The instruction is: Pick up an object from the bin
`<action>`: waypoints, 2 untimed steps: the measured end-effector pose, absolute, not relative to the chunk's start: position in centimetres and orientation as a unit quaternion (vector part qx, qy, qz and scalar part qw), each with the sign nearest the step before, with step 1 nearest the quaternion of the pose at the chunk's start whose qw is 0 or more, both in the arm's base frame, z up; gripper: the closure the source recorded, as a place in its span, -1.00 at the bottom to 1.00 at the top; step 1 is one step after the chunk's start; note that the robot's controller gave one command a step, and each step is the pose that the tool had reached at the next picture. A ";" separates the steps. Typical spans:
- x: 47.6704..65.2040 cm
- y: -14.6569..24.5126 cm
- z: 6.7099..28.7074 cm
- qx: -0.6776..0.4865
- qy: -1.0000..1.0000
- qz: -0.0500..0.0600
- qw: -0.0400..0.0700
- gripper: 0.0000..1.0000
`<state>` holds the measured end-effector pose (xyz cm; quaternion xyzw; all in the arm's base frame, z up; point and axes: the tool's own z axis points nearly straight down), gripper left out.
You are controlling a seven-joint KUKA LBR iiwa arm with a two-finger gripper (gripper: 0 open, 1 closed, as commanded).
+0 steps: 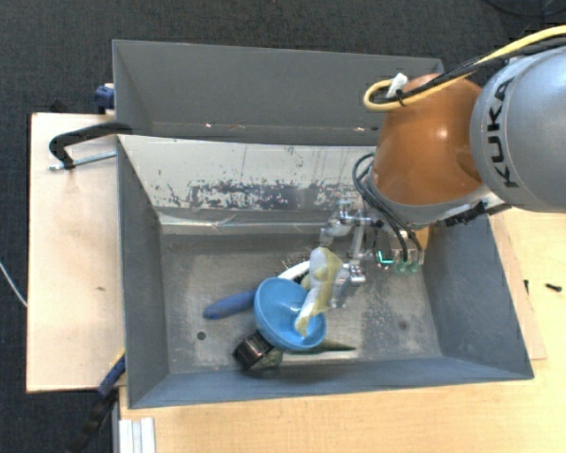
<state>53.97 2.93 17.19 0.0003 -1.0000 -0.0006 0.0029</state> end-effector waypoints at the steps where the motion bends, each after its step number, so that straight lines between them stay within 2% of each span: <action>1: 58.1 4.1 7.3 0.050 -0.999 0.000 -0.004 -1.00; 2: 58.3 4.1 7.7 0.050 -0.999 0.000 -0.007 1.00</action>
Offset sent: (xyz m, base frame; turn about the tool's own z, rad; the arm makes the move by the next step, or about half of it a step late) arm 0.0377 0.0116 -0.1019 -0.1008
